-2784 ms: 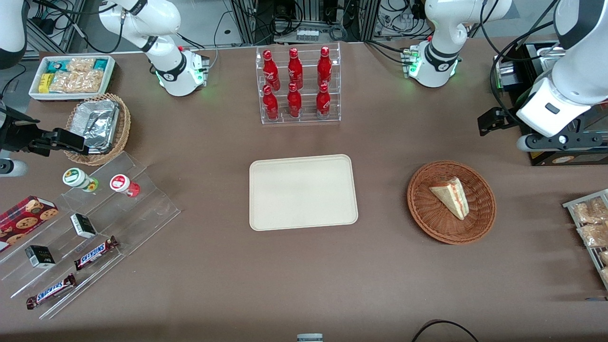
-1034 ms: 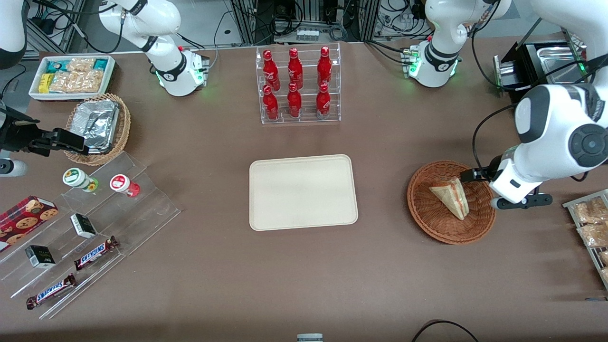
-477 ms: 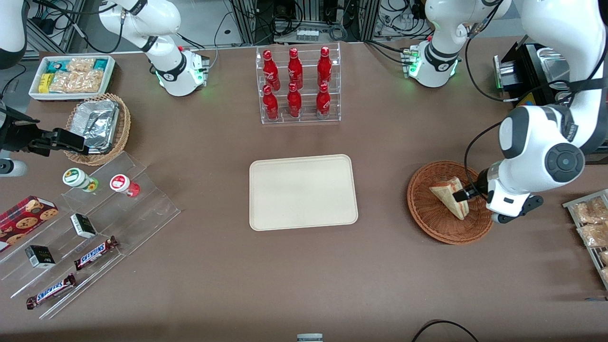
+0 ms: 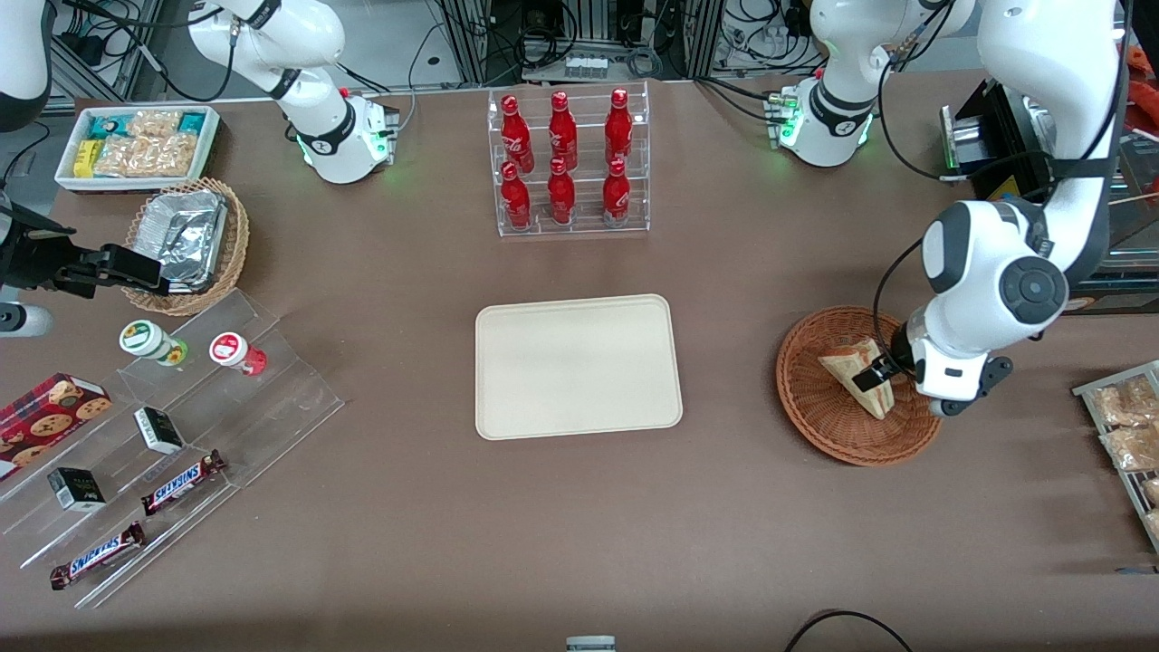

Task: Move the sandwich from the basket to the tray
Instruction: 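Lower the open left gripper around the wrapped sandwich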

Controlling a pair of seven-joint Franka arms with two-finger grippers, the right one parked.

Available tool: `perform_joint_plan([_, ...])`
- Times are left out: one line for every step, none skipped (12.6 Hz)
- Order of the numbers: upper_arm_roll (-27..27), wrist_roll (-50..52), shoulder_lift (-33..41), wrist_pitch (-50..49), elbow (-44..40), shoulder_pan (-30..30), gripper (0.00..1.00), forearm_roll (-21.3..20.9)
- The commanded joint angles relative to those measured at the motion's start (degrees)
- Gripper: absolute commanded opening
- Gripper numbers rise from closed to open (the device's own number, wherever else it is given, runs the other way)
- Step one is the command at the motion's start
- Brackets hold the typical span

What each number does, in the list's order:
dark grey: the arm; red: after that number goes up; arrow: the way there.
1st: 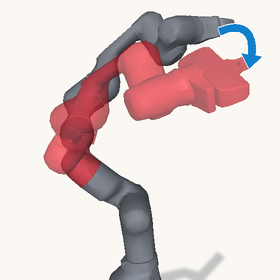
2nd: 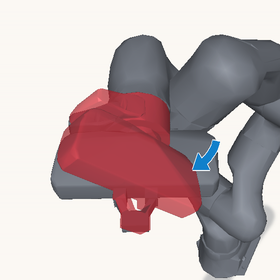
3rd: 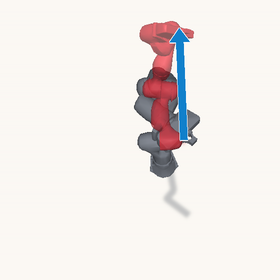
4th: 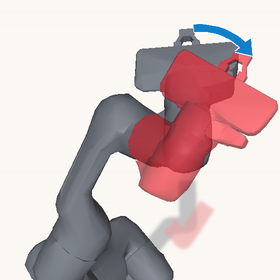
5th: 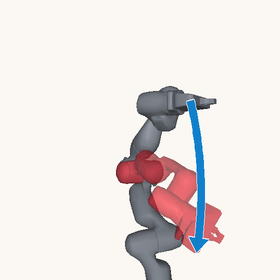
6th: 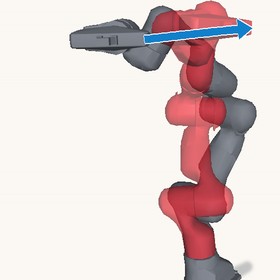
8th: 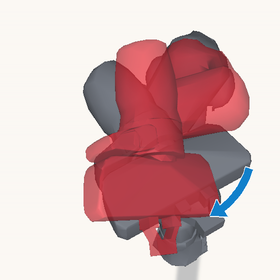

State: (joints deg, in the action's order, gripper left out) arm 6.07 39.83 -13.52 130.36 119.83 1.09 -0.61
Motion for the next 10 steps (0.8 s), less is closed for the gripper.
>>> perform_joint_plan([0.1, 3.0, 2.9, 5.4, 5.8, -0.2, 1.00, 0.1])
perform_joint_plan([0.2, 3.2, 2.6, 5.6, 5.8, -0.2, 1.00, 0.1])
perform_joint_plan([0.2, 3.4, 2.4, 6.2, 6.0, -0.2, 1.00, 0.1])
perform_joint_plan([0.2, 4.0, 2.1, 7.2, 6.6, -0.3, 1.00, 0.1])
perform_joint_plan([0.2, 4.1, 2.0, 8.0, 7.0, -0.3, 1.00, 0.0])
perform_joint_plan([0.2, 4.1, 1.5, 8.8, 7.3, -0.3, 1.00, 0.1])
perform_joint_plan([0.2, 4.1, 0.9, 9.6, 7.3, -0.4, 1.00, 0.0])
perform_joint_plan([0.2, 4.1, 0.0, 10.3, 7.4, -0.5, 1.00, 0.0])
perform_joint_plan([0.2, 4.1, -0.7, 11.0, 7.8, -0.5, 1.00, 0.0])
perform_joint_plan([0.2, 4.1, -1.0, 11.7, 8.1, -0.5, 1.00, 0.1])
